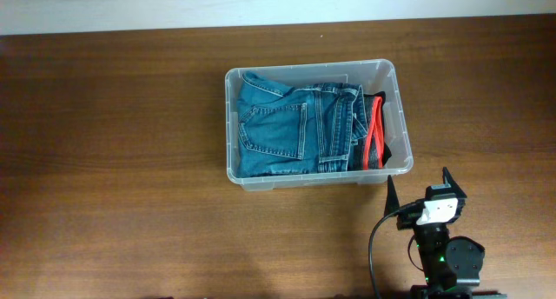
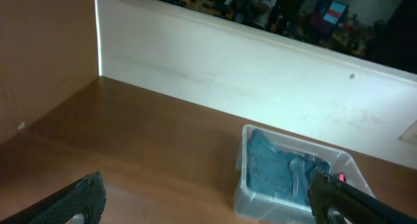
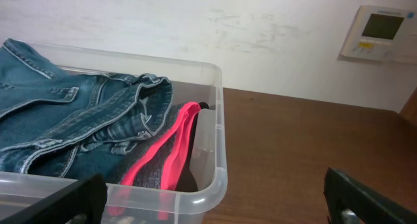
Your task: Pack container
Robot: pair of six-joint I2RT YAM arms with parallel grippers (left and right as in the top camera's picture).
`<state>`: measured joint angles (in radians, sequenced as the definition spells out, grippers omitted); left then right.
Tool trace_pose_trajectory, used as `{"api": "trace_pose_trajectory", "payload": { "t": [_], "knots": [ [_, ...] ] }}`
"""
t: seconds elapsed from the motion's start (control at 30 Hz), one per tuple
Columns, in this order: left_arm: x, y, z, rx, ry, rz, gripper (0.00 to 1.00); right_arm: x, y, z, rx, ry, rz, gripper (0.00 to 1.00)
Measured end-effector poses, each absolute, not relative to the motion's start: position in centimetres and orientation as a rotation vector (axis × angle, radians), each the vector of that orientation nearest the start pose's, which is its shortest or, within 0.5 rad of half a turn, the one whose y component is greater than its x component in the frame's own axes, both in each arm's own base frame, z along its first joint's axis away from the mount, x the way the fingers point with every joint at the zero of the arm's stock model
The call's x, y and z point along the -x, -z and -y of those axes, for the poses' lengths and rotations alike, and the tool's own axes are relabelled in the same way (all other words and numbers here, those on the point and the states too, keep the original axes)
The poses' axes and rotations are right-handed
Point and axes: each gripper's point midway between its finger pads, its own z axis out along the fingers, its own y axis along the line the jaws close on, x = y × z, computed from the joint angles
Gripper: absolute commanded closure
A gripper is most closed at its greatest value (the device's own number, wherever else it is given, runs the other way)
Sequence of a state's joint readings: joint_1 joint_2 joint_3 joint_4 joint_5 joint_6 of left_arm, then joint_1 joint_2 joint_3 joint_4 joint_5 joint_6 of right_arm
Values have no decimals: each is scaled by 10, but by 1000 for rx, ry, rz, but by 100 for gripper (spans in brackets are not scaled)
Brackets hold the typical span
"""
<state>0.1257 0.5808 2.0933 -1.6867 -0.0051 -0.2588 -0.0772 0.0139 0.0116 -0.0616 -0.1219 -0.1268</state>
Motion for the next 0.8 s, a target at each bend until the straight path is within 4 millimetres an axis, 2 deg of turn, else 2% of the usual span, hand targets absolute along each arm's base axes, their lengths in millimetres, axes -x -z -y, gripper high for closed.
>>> {"api": "trace_pose_trajectory", "payload": {
  "t": [0.07, 0.13, 0.23, 0.37, 0.43, 0.53, 0.6, 0.7, 0.8],
  "knots": [
    [13, -439, 1, 341, 91, -1729, 1, -246, -161, -2, 134, 57, -1630, 1],
    [13, -419, 0, 349, 88, -1755, 1, -246, -161, -2, 134, 57, -1630, 2],
    [-9, -393, -2, 374, 104, -1778, 1, -246, -161, -2, 134, 56, -1630, 1],
    [-58, -376, -5, 385, 145, -1755, 0, -246, -161, -2, 133, 57, -1630, 1],
    [-95, -366, -5, 364, 184, -1722, 1, -246, -161, -2, 133, 57, -1630, 2],
    [-139, -352, -3, 329, 228, -1662, 1, -246, -161, -2, 133, 57, -1630, 2],
    [-165, -335, -4, 313, 245, -1640, 1, -246, -161, -2, 134, 58, -1630, 1],
    [-198, -310, -6, 306, 269, -1596, 1, -246, -161, -2, 133, 57, -1630, 2],
    [-220, -293, -6, 286, 285, -1545, 0, -246, -161, -2, 133, 57, -1630, 2]
  ]
}}
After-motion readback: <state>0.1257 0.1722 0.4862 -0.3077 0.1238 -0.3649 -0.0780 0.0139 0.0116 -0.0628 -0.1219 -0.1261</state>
